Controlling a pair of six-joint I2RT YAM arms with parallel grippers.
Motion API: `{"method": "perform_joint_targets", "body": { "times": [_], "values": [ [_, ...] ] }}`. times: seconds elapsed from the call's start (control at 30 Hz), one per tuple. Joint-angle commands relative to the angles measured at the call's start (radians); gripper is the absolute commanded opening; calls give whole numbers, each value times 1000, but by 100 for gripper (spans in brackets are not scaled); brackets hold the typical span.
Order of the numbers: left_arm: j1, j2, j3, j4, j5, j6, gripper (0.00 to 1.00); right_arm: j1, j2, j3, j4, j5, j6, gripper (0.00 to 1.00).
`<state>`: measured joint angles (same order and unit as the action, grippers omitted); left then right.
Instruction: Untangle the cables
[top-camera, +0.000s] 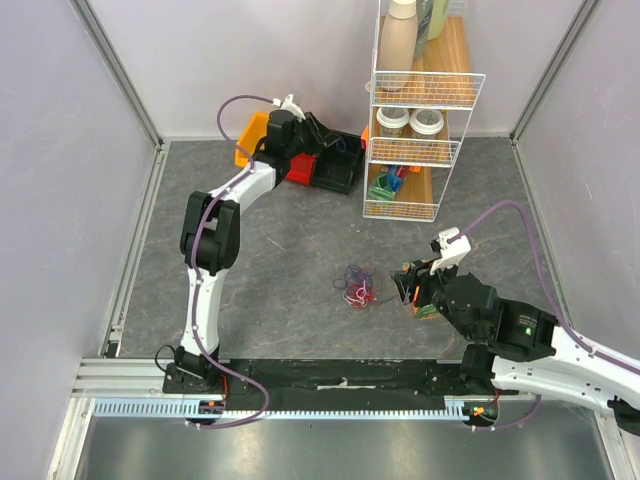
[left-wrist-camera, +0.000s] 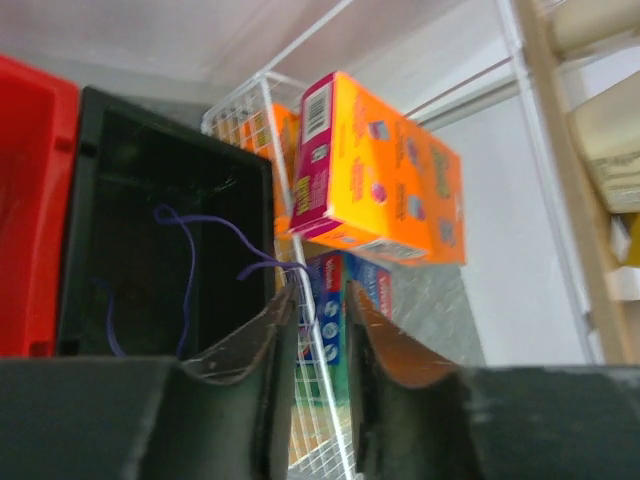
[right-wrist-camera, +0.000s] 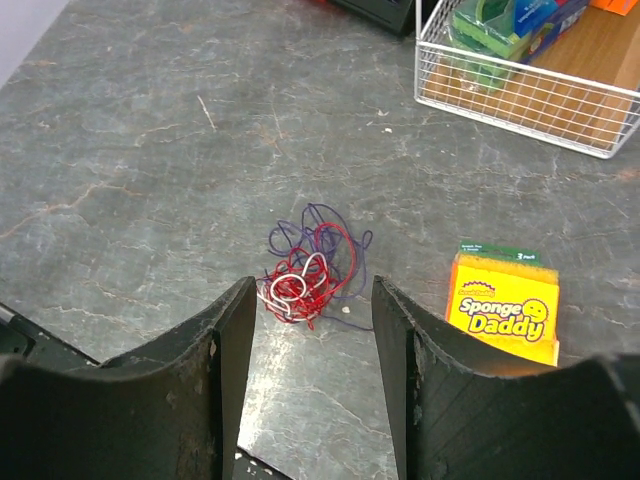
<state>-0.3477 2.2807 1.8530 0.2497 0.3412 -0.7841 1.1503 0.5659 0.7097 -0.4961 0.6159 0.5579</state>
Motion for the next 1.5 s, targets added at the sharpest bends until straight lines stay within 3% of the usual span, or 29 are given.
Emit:
{"method": "perform_joint_targets", "body": {
  "times": [0.0, 0.03, 0.1, 0.13, 0.2, 0.3, 0.47, 0.6, 0.7, 0.83, 1.0, 1.17, 1.23, 1.33, 1.47],
  "values": [
    [7, -88, 6, -125, -83, 72, 42, 5, 17, 92, -88, 61, 43, 57],
    [7, -105, 3, -136, -96, 78, 52, 5, 15, 108, -113, 67, 56, 57],
    [7, -121, 31, -187, -116, 89, 88, 5, 15, 138, -159, 70, 72, 57],
    [7, -115, 66, -222, -104, 94, 94, 3, 17, 154, -179, 68, 80, 57],
    [9, -84, 180, -367, -76, 108, 95, 5, 14, 197, -241, 80, 97, 57],
    [9, -124, 203, -510, -68, 111, 95, 5, 15, 255, -304, 111, 129, 58],
    [9, -436, -232, -339, -90, 83, 95, 5, 37, 298, -387, 130, 166, 58],
    [6, -669, -538, -259, 8, 74, 93, 5, 46, 245, -389, 122, 201, 60],
    [-4, -829, -812, -162, 145, 56, 88, 5, 78, 148, -328, 94, 218, 62],
    [-89, -1012, -1098, -78, 225, 34, 83, 0, 152, -5, -141, -19, 255, 67],
    [-258, -1161, -1253, -116, 219, 57, 83, -95, 258, -137, 168, -257, 234, 67],
    [-375, -1236, -1386, -7, 170, -26, 87, -294, 373, -237, 396, -565, 178, 73],
    [-401, -1222, -1394, -9, 131, -24, 81, -308, 411, -240, 441, -571, 163, 73],
    [-412, -1155, -1367, -17, 128, -23, 62, -314, 474, -204, 444, -555, 132, 72],
    [-428, -1069, -1310, -27, 122, -1, 62, -316, 558, -188, 470, -556, 103, 62]
  ]
}}
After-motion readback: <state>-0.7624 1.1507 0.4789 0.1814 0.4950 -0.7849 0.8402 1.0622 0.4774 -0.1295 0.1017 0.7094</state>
